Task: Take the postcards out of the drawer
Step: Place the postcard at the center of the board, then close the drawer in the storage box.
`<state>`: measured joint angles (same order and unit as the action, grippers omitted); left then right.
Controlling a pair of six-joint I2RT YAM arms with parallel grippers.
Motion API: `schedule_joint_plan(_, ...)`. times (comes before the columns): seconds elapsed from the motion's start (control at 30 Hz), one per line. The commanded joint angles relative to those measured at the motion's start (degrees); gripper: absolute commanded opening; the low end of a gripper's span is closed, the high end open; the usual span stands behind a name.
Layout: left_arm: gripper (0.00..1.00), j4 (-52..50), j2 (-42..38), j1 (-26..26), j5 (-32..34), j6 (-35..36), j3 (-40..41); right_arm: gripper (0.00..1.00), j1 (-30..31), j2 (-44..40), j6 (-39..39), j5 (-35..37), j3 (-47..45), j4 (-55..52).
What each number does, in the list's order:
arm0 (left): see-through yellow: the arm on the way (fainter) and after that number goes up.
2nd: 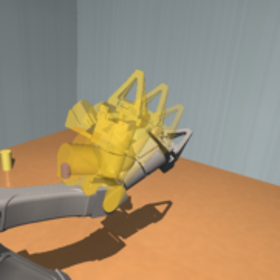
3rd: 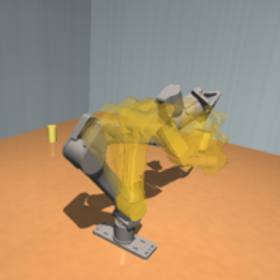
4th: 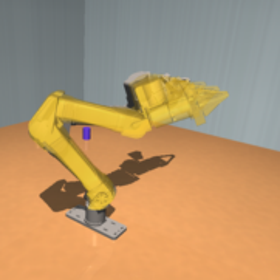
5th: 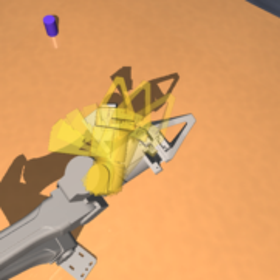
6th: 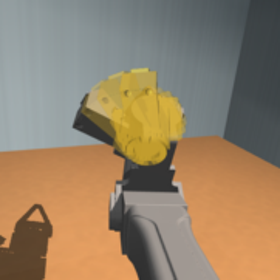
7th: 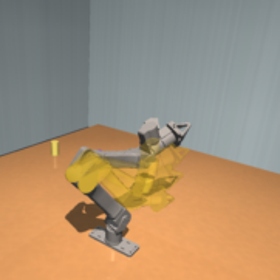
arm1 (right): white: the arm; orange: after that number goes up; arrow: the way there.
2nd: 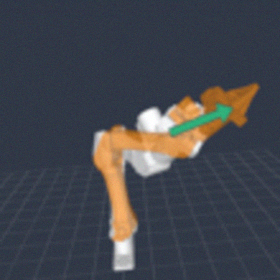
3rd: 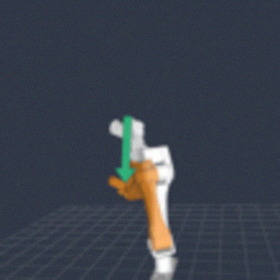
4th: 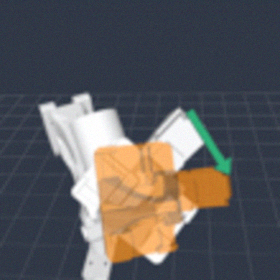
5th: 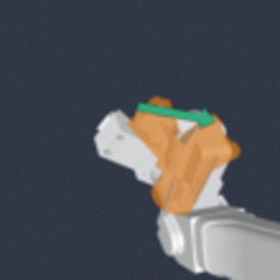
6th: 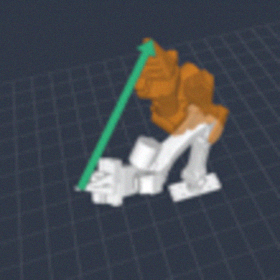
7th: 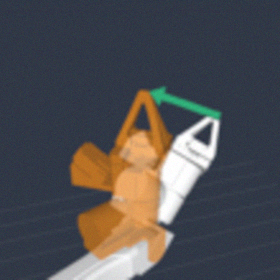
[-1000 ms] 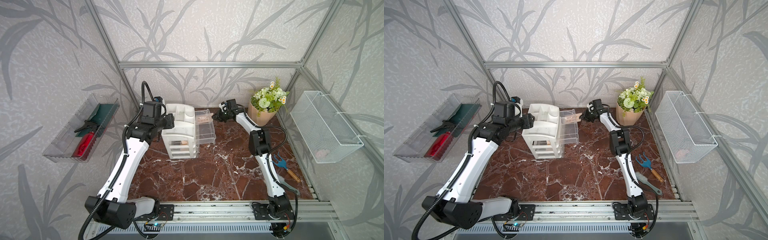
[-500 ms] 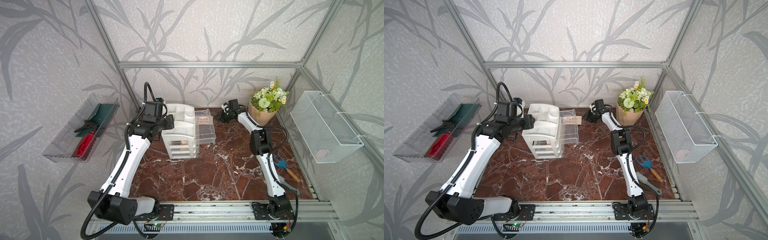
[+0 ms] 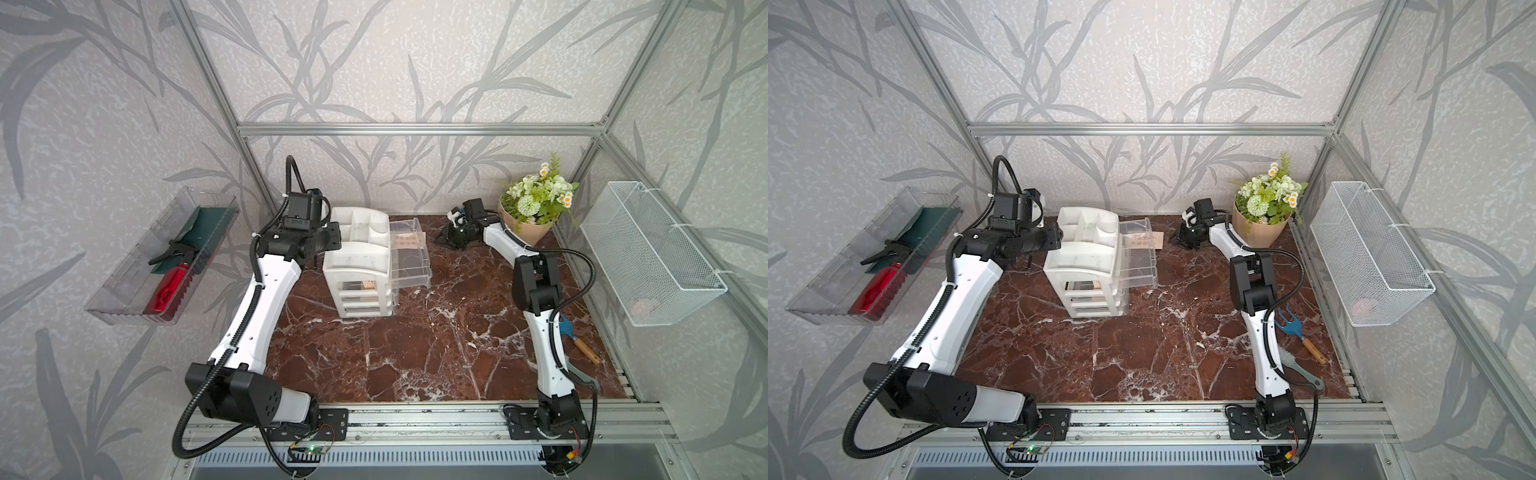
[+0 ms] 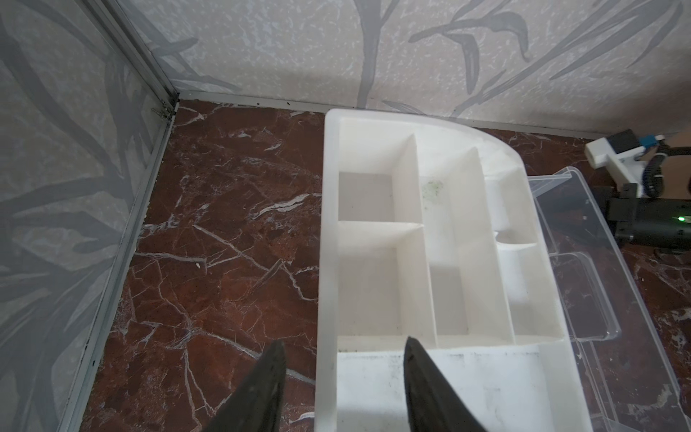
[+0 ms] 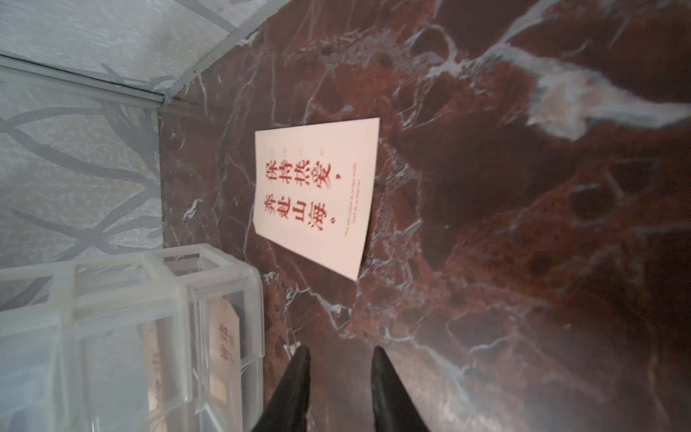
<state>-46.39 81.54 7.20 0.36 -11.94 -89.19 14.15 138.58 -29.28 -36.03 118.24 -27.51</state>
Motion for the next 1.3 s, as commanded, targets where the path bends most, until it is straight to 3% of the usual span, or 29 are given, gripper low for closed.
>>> schedule_joint_plan(0.0, 0.49, -1.5, 0.9, -1.0, 0.5, 0.3, -1.4, 0.29, 0.5, -7.5, 1.0, -0.7, -5.0, 4.5)
schedule_joint_plan(0.23, 0.47, 0.1, 3.1, -1.7, 0.2, -0.1, -1.5, 0.29, 1.4, -17.1, 0.3, -1.5, -17.8, 10.7)
schedule_joint_plan(0.47, 0.42, 1.1, 5.0, -1.7, -0.9, -0.3, -1.5, 0.29, 3.4, -23.0, 0.4, -1.2, -24.9, 12.9)
schedule_joint_plan(0.87, 0.32, 1.2, 6.1, -1.7, -1.2, -0.8, -1.4, 0.29, 6.3, -27.7, -0.9, 0.1, -30.4, 15.4)
schedule_joint_plan(1.27, 0.25, 1.8, 5.7, -1.6, -3.5, -2.1, -0.1, 0.29, 10.6, -29.0, -0.8, 0.7, -29.8, 14.7)
